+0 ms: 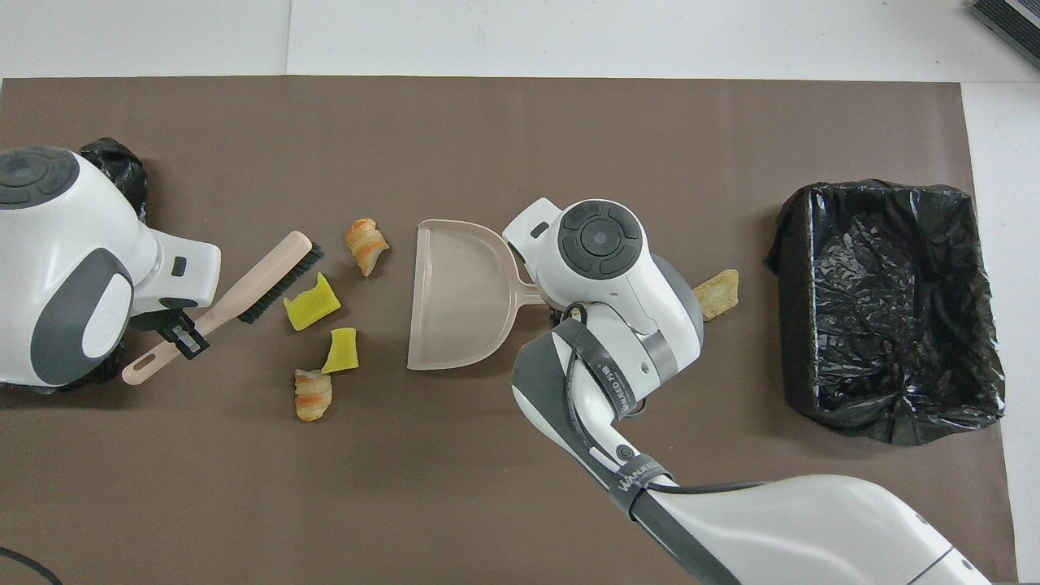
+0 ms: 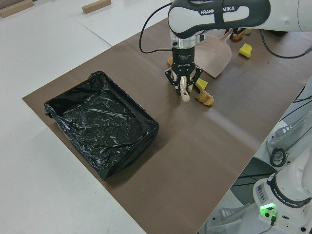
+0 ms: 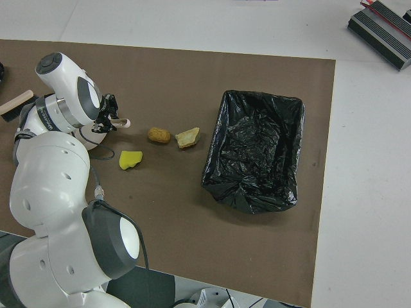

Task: Sweep and dump trash in bin
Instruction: 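Sweep the brush with the left gripper toward the dustpan, pushing debris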

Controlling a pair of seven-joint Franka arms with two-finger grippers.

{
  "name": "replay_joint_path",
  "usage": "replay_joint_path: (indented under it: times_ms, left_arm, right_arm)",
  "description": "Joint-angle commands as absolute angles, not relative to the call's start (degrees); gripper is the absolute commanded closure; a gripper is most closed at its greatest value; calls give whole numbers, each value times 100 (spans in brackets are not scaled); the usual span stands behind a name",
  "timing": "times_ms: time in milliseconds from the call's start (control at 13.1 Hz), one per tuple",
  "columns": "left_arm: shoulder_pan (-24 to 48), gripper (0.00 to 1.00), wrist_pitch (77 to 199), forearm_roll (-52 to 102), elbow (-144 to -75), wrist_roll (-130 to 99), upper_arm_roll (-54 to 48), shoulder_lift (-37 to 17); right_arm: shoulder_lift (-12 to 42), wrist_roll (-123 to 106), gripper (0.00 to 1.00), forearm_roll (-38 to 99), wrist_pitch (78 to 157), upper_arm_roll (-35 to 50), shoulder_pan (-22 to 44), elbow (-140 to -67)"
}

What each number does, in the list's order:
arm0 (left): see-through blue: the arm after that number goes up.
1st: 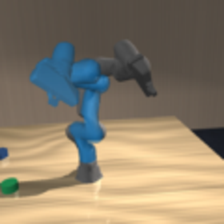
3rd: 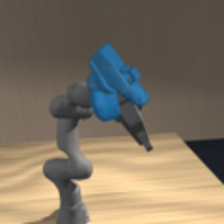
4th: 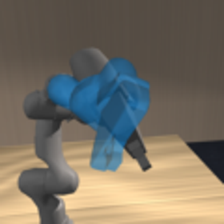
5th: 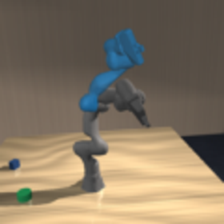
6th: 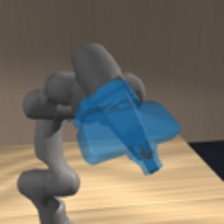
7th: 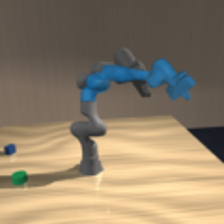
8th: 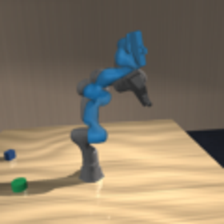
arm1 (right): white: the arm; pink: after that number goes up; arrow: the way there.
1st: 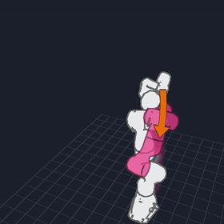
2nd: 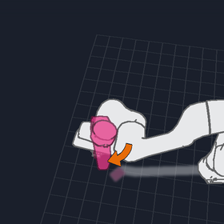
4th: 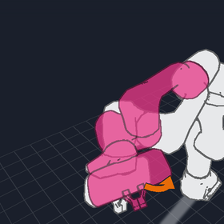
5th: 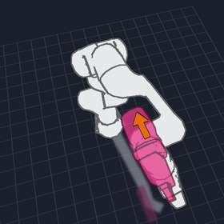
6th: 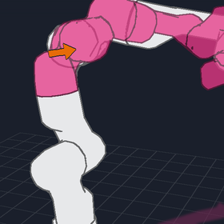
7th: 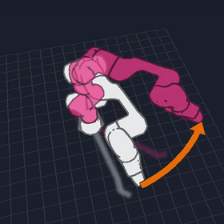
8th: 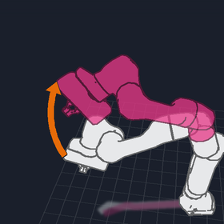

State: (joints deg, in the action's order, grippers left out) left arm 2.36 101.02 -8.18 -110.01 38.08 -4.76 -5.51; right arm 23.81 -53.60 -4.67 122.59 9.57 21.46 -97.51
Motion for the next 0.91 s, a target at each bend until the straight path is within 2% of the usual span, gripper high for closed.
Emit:
replay_joint_path:
  times_ms: [0, 228, 457, 609, 837]
  left_arm:
    - [264, 100, 10790, -738, -10934, 3814, -431, -597]
    - [325, 100, 11476, -835, -10846, 3832, -448, -843]
    - [517, 100, 11663, -887, -9988, 3919, -483, -1658]
    - [729, 100, 11881, -1552, -9450, 4304, -492, -2160]
    - [738, 100, 12339, -1767, -9466, 5280, -492, -2337]
  right_arm:
    - [2241, -5730, 100, -369, 12305, 984, 2101, -9940]
    - [2241, -5792, 100, -369, 12322, 984, 2101, -9940]
    - [2241, -5783, 100, -369, 12322, 984, 2109, -9940]
    - [2259, -5774, 100, -369, 12331, 984, 2127, -9940]
    - [2259, -5766, 100, -369, 12322, 984, 2127, -9940]
